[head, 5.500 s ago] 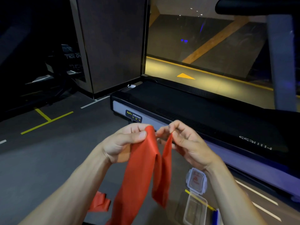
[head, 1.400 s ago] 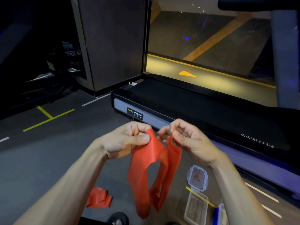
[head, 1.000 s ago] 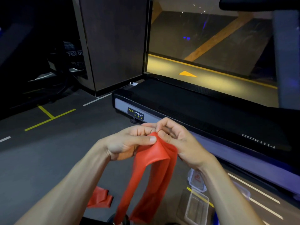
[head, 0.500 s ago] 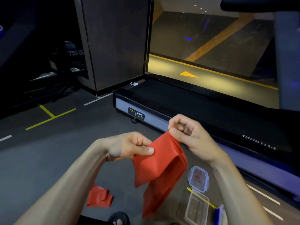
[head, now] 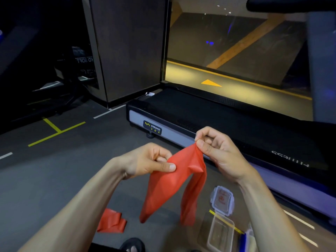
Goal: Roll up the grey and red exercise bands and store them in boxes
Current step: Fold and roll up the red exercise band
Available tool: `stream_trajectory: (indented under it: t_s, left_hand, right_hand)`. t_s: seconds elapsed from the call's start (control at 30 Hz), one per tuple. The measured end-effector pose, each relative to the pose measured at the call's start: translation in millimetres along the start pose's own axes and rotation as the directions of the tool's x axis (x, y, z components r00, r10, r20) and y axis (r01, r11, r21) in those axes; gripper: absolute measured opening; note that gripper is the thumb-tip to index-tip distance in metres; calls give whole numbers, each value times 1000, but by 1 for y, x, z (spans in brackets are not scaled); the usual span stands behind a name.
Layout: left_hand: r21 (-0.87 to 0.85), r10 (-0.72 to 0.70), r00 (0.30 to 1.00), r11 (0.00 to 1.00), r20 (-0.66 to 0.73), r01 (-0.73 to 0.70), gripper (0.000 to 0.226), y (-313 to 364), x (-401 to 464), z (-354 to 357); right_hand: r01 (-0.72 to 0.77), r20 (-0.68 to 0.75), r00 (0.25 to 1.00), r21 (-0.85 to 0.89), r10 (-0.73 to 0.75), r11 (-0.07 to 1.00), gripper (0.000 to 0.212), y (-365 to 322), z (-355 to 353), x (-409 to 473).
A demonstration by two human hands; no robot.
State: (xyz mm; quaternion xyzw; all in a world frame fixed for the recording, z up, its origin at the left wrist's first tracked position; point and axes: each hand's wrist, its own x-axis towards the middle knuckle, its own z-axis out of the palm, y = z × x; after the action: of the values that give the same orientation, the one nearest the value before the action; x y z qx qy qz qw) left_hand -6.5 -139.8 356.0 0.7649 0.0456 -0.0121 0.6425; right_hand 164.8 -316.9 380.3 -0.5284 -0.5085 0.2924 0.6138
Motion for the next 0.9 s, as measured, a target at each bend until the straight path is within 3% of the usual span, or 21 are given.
stream_trajectory:
  t_s: [0.2,0.4,0.63,0.7,0.83,0.9]
  left_hand:
    - [2,-10,1000,1000,11,10,31,3,0,2]
    - [-26,-4,1000,1000,15,4,16,0,-3,-1]
    - [-339,112,991,937,76,-80,30,3,-6,-6]
    - [-416,172,983,900,68,-129,14,6,-6,-2]
    - [-428,156,983,898,94,-102,31,15,-3,6]
    - [-385,141,984,919,107,-90,20,13,-1,7]
  right_hand:
    - [1,18,1000,13,-1,1000,11,-2,0,-2]
    - [-19,23,1000,11,19,1000,12,-1,-1,-3]
    - [-117,106,987,-43,121,992,5,10,3,-5]
    - [-142,134,981,10,140,990,5,13,9,-6]
    - [-144,148,983,234,111,962,12,8,19,-6]
    - [-125,156,984,257,86,958,12,5,27,-4]
